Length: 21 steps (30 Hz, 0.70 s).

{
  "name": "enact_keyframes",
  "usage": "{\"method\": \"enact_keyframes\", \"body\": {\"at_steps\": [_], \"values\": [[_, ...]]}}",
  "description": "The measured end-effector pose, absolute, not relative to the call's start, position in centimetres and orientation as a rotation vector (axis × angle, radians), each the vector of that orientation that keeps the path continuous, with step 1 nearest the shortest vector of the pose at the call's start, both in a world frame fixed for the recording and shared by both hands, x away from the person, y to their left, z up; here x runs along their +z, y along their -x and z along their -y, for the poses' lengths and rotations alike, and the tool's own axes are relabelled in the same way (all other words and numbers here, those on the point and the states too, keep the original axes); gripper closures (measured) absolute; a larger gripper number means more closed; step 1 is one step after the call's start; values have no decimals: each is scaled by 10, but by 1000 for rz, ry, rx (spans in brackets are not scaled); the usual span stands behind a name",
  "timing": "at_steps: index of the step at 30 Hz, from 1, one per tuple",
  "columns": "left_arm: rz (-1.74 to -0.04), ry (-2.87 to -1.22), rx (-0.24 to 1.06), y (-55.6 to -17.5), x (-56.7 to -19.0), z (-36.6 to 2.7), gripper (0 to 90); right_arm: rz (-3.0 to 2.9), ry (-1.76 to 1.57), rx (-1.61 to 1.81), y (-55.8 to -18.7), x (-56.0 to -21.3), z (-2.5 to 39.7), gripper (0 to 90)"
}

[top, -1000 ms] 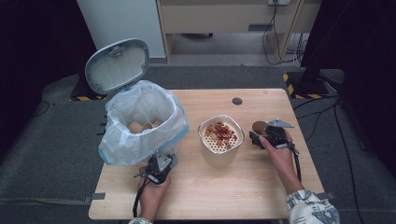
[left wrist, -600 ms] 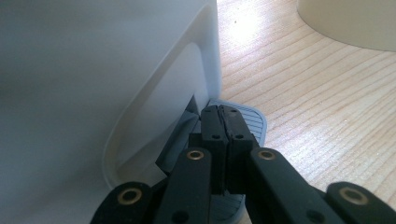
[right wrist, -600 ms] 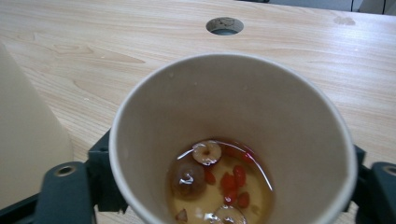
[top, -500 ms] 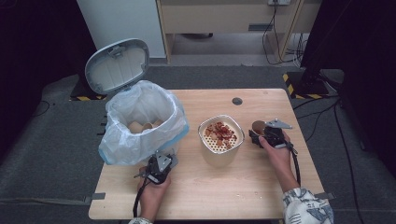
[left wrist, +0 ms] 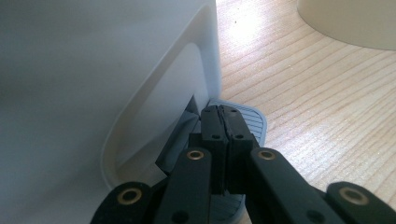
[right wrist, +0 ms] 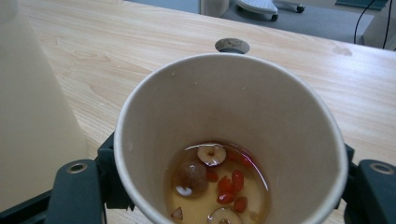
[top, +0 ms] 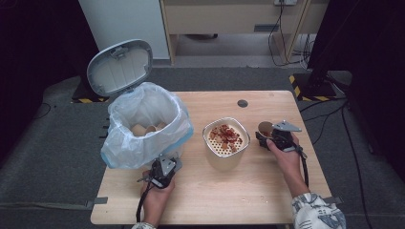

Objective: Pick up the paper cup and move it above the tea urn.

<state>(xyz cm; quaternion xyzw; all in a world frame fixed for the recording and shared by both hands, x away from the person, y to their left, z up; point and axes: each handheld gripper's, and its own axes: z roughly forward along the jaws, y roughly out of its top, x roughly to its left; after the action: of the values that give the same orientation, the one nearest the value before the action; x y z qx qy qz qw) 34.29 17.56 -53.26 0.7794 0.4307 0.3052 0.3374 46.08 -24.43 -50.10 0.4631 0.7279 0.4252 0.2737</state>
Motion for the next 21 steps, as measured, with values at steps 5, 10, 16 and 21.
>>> {"method": "enact_keyframes", "body": {"at_steps": [5, 10, 16, 21], "values": [[-1122, -2030, 799, -343, -533, -175, 882, -1967, -1211, 1133, -457, -486, 249, 284], [-1124, -2030, 800, -343, -533, -175, 882, -1981, -1168, 1122, -453, -470, 254, 284], [-1124, -2031, 800, -343, -533, -175, 882, -1997, -1120, 1097, -453, -452, 258, 286], [-1124, -2031, 801, -343, -533, -175, 882, -2003, -1092, 1082, -454, -437, 258, 286]]}}
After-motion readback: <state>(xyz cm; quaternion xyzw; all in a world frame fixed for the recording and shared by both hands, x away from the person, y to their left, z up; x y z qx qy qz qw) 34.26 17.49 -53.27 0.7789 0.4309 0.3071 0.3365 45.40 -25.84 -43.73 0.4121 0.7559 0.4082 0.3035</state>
